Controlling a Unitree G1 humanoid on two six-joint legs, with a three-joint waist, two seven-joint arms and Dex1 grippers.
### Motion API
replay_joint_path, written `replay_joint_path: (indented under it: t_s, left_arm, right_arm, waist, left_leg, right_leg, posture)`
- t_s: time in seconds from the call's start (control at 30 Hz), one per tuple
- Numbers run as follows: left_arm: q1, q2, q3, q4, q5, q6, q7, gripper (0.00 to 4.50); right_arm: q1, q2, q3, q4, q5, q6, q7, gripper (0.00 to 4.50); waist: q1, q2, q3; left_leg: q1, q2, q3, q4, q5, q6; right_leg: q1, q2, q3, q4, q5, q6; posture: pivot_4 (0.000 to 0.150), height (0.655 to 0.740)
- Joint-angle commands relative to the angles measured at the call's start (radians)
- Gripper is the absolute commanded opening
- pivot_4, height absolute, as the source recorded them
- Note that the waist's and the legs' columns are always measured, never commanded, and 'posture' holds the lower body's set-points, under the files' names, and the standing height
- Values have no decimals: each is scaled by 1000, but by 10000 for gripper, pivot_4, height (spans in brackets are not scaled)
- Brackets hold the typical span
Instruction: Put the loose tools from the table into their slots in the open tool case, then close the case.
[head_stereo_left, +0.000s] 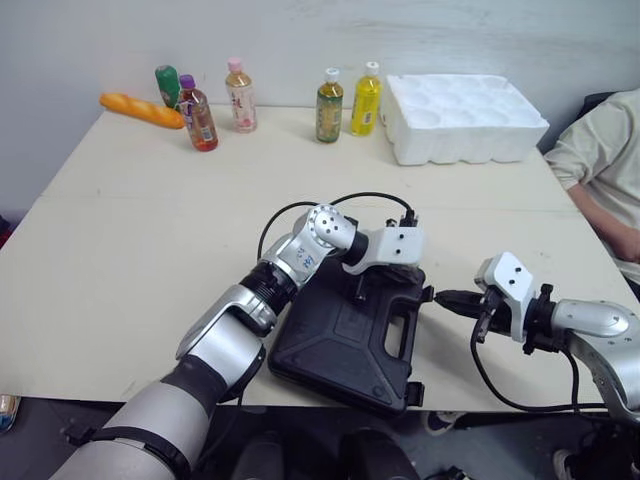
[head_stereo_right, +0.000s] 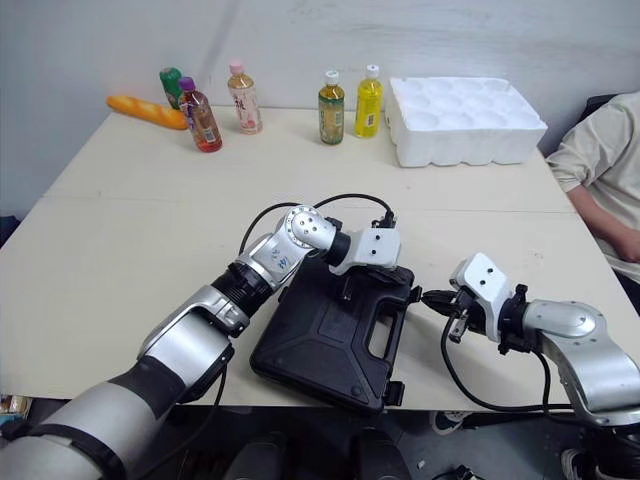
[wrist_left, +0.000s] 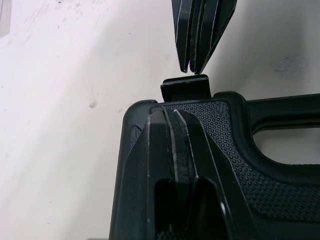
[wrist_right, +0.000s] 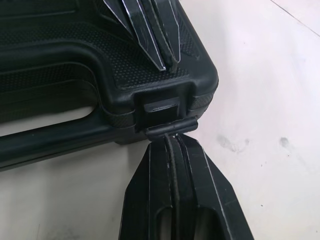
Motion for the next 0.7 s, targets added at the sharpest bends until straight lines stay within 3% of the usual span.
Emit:
replay_joint_path:
  t_s: [0.03,0.7]
  left_arm:
    - [83,26,-76,100,95,66,-47,590]
    - [98,18,-45,41,84,115,-82,590]
  right_arm:
    - [-33,13,14,-9,2,-8,-1,0]
    - [-109,61,44,-18,23,28,-10,0]
  waist:
    - [0,0,0]
    - [-2,0,-2]
  left_leg:
    - [0,0,0,0,0,0]
    - [0,0,-1,-5,0,0]
  right_leg:
    - [0,0,0,0,0,0]
    - [-2,0,0,-2,0,0]
  posture:
    - [1500,7400]
    - [1500,7400]
